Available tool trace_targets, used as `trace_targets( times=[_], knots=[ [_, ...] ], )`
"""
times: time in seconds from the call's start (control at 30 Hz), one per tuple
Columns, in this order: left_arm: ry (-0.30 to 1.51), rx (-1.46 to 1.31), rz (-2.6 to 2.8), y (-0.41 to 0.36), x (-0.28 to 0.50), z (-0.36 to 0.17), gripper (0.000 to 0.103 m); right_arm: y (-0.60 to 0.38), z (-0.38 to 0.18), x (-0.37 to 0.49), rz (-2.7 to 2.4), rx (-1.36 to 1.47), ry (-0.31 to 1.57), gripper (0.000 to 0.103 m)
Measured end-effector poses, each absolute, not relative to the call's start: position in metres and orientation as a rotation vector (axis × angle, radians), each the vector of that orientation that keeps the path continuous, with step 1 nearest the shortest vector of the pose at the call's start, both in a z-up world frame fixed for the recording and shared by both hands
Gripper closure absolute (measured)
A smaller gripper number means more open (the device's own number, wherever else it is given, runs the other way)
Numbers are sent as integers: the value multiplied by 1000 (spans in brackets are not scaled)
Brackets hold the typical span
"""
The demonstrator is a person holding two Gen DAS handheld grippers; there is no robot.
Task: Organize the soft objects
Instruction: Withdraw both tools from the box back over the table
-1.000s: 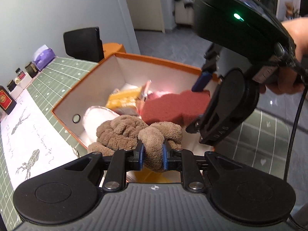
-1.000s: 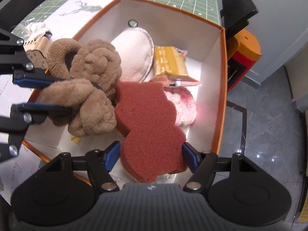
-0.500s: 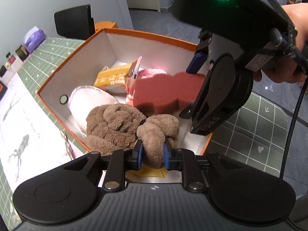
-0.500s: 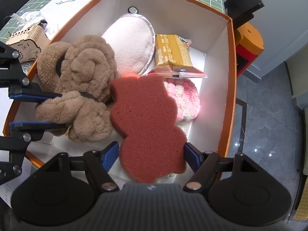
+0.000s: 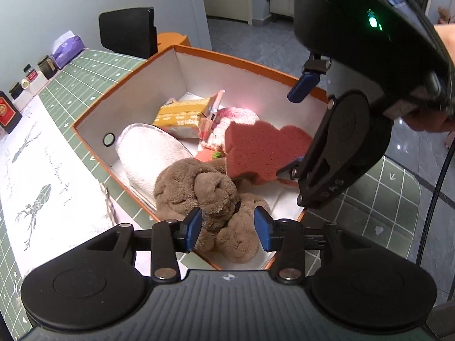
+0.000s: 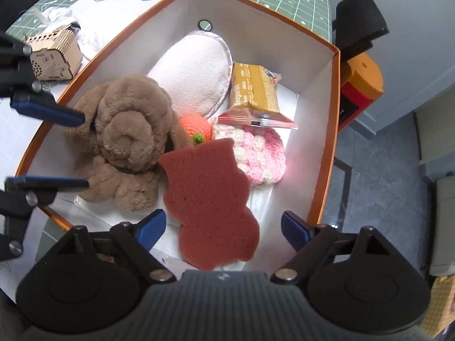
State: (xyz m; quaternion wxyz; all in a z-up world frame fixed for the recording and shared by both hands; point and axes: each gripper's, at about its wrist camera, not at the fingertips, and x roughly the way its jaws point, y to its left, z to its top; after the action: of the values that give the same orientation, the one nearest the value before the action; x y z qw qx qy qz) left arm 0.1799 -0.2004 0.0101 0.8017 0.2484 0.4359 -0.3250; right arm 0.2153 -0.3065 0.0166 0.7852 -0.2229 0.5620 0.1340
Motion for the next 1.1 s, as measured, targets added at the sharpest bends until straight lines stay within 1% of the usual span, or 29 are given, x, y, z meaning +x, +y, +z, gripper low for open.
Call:
trace_targets(
  times=[0.13,0.4,0.63,0.83,1.1],
  knots=[
    [878,486,-681,-193,172,20,54,-303,29,208,285,-478,1163,16],
    [669,304,-508,-154,144,40,54,-284,55,184,302,-410,980,16],
    [523,213,-364,-110,116,43,54,-262,68,160,352,-262,789,17],
    [465,162,-233,-70,97,38,54,-229,64,141,381,-165,707,17],
    [464,72,-118,-22,79,24,53,-187,47,111,362,-121,609,17]
  ],
)
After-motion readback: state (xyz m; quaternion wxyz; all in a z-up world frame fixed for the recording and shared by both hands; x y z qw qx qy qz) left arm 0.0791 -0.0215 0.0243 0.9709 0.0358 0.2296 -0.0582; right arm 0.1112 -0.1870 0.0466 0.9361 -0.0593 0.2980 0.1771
